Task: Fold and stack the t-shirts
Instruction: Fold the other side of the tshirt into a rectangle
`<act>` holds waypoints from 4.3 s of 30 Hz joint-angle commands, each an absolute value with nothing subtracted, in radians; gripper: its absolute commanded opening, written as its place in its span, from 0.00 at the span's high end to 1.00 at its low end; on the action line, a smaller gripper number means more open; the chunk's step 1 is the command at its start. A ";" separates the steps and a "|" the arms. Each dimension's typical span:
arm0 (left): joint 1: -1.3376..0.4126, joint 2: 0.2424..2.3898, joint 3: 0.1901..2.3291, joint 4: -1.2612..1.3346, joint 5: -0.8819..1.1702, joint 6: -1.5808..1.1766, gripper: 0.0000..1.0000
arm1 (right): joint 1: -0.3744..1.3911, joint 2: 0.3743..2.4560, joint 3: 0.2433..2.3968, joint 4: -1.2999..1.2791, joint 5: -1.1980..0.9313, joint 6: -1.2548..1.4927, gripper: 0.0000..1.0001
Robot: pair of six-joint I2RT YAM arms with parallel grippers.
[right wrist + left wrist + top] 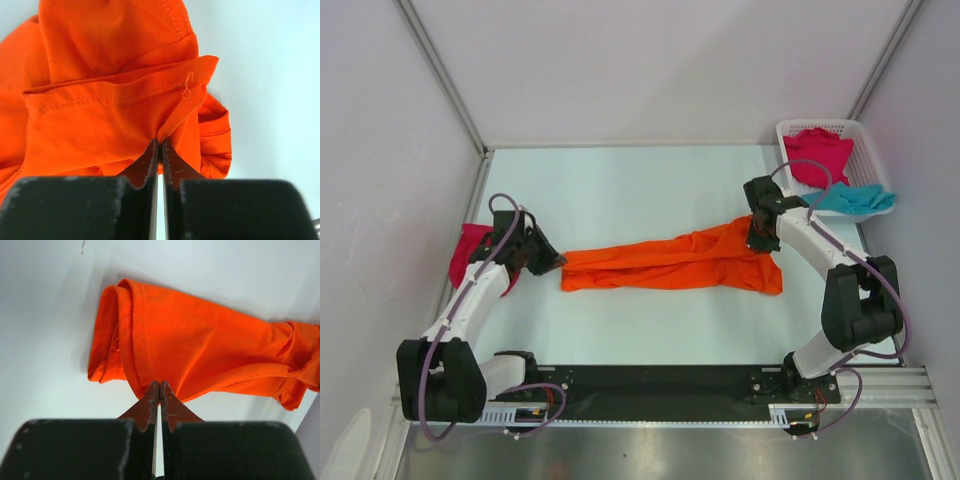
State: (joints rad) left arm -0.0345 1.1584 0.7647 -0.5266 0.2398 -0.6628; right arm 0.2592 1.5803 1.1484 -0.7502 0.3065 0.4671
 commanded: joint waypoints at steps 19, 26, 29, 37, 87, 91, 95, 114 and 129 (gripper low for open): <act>-0.041 1.112 0.804 -0.536 0.216 -0.681 0.44 | 0.310 1.566 1.301 -0.815 0.362 0.483 0.48; -0.054 1.196 0.828 -0.497 0.238 -0.673 0.43 | 0.308 1.784 1.525 -0.831 0.334 0.454 0.47; -0.055 1.206 0.833 -0.486 0.238 -0.670 0.43 | 0.313 1.853 1.584 -0.834 0.313 0.449 0.46; -0.055 1.226 0.815 -0.466 0.244 -0.663 0.43 | 0.347 1.916 1.568 -0.827 0.301 0.456 0.47; -0.055 1.235 0.782 -0.439 0.247 -0.660 0.72 | 0.515 1.717 1.224 -0.839 0.431 0.568 1.00; -0.055 1.242 0.785 -0.439 0.247 -0.658 0.73 | 0.525 1.701 1.221 -0.870 0.449 0.577 1.00; -0.055 1.253 0.787 -0.434 0.250 -0.658 0.73 | 0.540 1.665 1.192 -0.885 0.468 0.586 1.00; -0.055 1.259 0.778 -0.420 0.265 -0.655 0.73 | 0.591 1.666 1.206 -0.907 0.494 0.611 1.00; -0.055 1.258 0.770 -0.419 0.268 -0.652 0.73 | 0.581 1.718 1.296 -0.925 0.561 0.577 1.00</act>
